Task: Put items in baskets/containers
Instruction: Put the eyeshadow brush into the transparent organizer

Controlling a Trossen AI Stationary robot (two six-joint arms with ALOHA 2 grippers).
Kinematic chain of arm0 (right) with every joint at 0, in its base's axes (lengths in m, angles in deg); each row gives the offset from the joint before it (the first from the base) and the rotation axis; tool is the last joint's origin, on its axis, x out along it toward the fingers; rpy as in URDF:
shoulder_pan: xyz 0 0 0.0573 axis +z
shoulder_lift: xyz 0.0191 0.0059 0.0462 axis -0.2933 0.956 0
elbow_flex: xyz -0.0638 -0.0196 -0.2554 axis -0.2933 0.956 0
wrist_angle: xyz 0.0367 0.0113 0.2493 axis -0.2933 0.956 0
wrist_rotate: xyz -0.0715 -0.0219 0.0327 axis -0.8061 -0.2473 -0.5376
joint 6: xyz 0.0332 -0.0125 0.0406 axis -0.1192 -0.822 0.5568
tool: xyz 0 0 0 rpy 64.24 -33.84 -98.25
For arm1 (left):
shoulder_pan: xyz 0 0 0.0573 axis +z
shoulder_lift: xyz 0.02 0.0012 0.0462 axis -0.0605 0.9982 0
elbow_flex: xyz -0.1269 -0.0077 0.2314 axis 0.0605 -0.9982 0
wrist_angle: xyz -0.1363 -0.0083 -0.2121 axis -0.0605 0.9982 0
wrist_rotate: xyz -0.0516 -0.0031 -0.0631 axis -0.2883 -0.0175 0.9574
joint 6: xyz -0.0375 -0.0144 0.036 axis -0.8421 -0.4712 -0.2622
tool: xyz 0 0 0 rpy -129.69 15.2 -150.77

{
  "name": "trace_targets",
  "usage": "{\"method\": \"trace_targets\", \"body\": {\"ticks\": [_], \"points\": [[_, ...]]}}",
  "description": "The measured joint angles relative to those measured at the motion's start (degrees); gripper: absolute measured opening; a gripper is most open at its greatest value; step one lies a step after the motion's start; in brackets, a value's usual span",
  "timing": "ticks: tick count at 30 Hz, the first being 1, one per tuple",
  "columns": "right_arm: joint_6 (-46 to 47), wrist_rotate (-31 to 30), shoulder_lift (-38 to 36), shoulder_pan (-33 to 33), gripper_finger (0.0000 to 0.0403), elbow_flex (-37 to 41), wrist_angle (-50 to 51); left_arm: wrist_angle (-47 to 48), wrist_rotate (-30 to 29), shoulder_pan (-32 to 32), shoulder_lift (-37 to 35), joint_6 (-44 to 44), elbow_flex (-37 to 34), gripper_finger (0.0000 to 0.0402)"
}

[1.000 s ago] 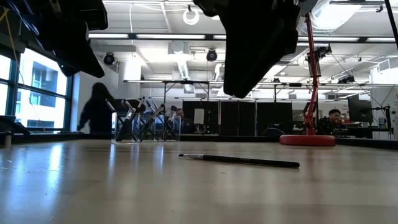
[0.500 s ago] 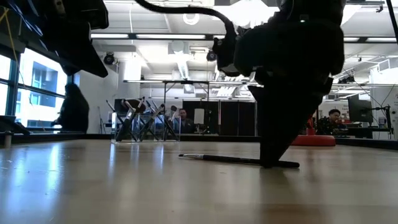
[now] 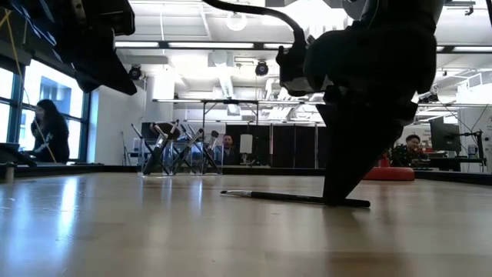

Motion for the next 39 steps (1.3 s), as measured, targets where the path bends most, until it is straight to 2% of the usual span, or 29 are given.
{"method": "trace_targets", "body": {"ticks": [4,7,9,14,20,26,32,39], "points": [[-1.46,0.34,-0.21,0.00,0.0059,1.25,-0.65,-1.02,-0.15,0.04,0.00,0.00,0.00,0.0000],[-7.24,0.98,-0.76,0.16,0.0019,1.52,-1.36,-2.71,-0.25,0.07,0.00,0.45,0.00,0.0001],[-11.66,0.14,-1.30,0.31,0.0008,1.72,-1.50,-3.24,-1.03,0.06,0.00,1.12,0.00,0.0001],[-18.83,-3.21,-2.23,0.08,0.0011,1.98,-1.34,-3.37,-1.78,0.07,0.02,3.98,0.00,0.0001],[-17.74,-1.68,-2.33,-2.16,0.0009,1.98,-1.00,-3.36,-2.90,0.07,0.02,8.54,0.00,0.0003],[-17.90,-1.53,-2.35,-3.67,0.0004,1.95,-2.49,-3.38,-4.70,0.07,1.52,11.81,0.00,0.0052],[-19.00,-2.58,-2.31,-4.67,0.0005,1.95,-4.37,-7.10,-6.84,0.09,7.91,14.82,0.00,0.0104],[-18.92,-2.39,-2.31,-5.89,0.0007,1.93,-5.30,-12.57,-2.00,0.12,19.23,18.94,-0.04,0.0112]]}}
